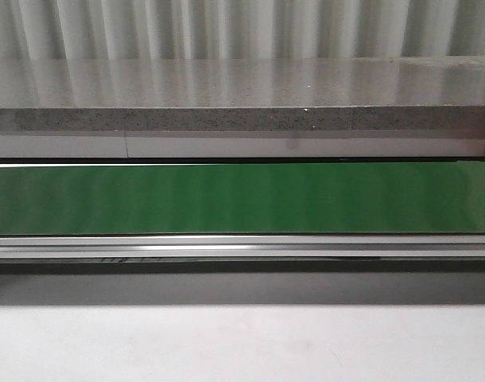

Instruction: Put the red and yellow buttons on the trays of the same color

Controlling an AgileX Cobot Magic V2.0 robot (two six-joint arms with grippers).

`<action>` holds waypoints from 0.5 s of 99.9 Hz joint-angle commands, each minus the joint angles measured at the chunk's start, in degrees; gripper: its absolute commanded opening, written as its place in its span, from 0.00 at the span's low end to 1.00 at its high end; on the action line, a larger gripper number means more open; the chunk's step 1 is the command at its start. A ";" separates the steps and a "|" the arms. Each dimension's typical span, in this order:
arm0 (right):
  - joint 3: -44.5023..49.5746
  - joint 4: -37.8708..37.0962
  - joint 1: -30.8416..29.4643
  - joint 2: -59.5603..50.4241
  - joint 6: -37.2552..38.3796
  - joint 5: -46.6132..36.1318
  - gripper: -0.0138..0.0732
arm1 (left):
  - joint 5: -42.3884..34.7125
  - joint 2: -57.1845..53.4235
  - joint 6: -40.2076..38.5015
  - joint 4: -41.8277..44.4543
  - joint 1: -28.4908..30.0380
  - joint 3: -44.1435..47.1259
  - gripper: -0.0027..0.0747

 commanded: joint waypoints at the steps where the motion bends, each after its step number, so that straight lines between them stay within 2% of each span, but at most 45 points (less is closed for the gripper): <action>1: -1.45 0.08 0.08 0.37 -0.68 -3.74 0.08 | 2.38 2.21 1.02 -0.36 3.06 -3.67 0.63; 22: -1.45 0.08 0.08 0.37 -0.68 -3.74 0.08 | 5.24 9.33 1.02 -1.95 8.90 -5.93 0.60; 50: -1.45 0.08 0.08 0.37 -0.68 -3.74 0.08 | 4.56 18.39 1.02 -2.84 10.49 -8.80 0.60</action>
